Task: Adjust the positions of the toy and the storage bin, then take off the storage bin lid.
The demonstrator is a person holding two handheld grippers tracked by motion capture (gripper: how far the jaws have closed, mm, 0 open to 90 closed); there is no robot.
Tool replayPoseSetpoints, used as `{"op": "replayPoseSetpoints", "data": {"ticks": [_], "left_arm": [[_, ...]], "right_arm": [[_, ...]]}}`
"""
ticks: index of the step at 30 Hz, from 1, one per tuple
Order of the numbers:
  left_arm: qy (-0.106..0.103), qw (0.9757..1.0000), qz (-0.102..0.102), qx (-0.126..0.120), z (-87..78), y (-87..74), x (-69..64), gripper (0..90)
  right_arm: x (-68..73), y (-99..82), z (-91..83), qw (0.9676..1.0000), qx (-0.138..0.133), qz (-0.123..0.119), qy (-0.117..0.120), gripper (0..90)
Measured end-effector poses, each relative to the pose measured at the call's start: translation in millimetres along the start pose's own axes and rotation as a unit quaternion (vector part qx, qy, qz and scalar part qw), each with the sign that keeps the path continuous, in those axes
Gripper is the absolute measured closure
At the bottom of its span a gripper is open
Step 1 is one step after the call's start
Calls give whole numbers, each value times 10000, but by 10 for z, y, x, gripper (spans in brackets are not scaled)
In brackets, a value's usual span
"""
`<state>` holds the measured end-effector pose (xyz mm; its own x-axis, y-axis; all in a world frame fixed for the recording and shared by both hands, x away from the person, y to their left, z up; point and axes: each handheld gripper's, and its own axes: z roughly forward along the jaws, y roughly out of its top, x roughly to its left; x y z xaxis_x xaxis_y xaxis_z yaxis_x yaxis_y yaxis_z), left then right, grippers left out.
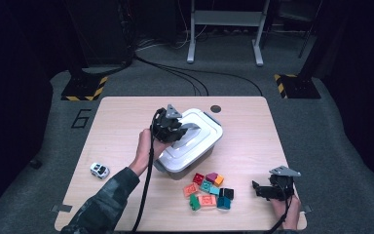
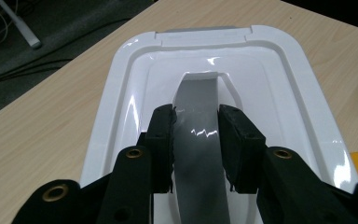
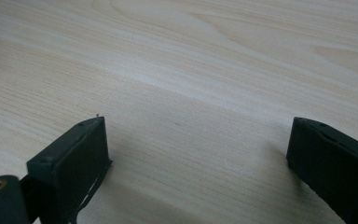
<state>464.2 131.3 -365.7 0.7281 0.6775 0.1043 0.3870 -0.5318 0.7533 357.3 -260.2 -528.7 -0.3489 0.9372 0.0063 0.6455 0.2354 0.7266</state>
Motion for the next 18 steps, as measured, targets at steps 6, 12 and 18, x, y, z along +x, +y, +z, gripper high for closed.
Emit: {"op": "replayPoseSetpoints", "data": {"ticks": [6, 12, 18], "left_arm": [[17, 10000, 60, 1, 0, 3, -9, 671], [72, 9999, 138, -9, -19, 4, -28, 672], [121, 9997, 108, -159, -103, 25, -17, 675]], "right_arm": [[0, 0, 0, 10000, -2, 2, -2, 48], [-1, 0, 0, 10000, -3, 3, -5, 49], [-1, 0, 0, 10000, -2, 1, -4, 49]]}}
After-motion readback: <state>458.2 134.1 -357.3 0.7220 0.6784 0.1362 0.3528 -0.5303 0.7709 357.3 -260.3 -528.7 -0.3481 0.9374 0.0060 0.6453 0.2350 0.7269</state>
